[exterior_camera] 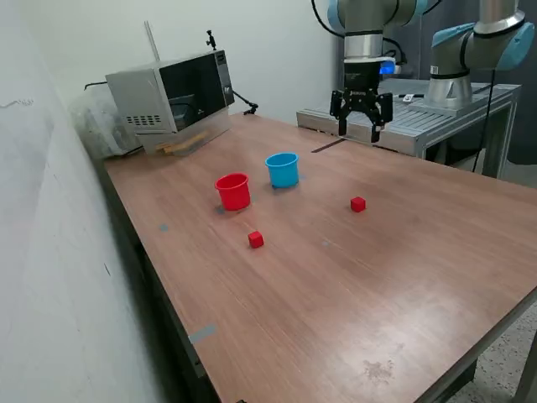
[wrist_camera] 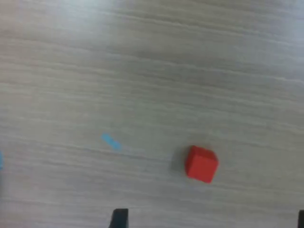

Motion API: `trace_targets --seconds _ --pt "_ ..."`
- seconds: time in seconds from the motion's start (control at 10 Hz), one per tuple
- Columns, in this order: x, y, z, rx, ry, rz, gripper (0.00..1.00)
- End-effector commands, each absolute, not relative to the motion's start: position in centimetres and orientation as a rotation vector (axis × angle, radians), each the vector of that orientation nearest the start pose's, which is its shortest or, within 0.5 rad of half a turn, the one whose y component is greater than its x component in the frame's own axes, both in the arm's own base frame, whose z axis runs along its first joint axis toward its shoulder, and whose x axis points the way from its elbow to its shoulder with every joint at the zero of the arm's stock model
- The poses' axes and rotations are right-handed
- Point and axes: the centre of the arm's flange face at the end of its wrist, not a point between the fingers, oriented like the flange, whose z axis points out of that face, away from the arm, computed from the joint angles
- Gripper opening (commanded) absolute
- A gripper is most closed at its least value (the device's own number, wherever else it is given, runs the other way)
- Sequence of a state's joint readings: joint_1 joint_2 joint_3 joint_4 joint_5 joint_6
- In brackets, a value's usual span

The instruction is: Place red objects in the red bin, and blue objects in the blue bin.

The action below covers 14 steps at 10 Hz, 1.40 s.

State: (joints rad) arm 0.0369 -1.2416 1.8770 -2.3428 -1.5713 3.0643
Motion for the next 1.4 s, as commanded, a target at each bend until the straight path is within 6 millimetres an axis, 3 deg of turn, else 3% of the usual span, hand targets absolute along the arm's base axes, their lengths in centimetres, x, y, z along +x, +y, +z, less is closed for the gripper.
trace_targets --seconds 0.0,0.2,0.4,0.6,0.8,1.3 --pt "-60.1 -17.0 18.7 -2.335 2.202 0.105 1.00" --pt "-62.5 -17.1 16.1 -2.301 2.231 0.098 1.00" --pt "-63.7 -16.7 14.3 -2.283 2.255 0.098 1.00" --pt "-63.7 -16.9 13.5 -2.303 2.293 0.021 1.00" --pt "-63.5 -15.5 13.1 -2.275 2.328 -0.018 1.00" --pt "-61.3 -15.4 11.0 -2.243 2.300 -0.077 1.00"
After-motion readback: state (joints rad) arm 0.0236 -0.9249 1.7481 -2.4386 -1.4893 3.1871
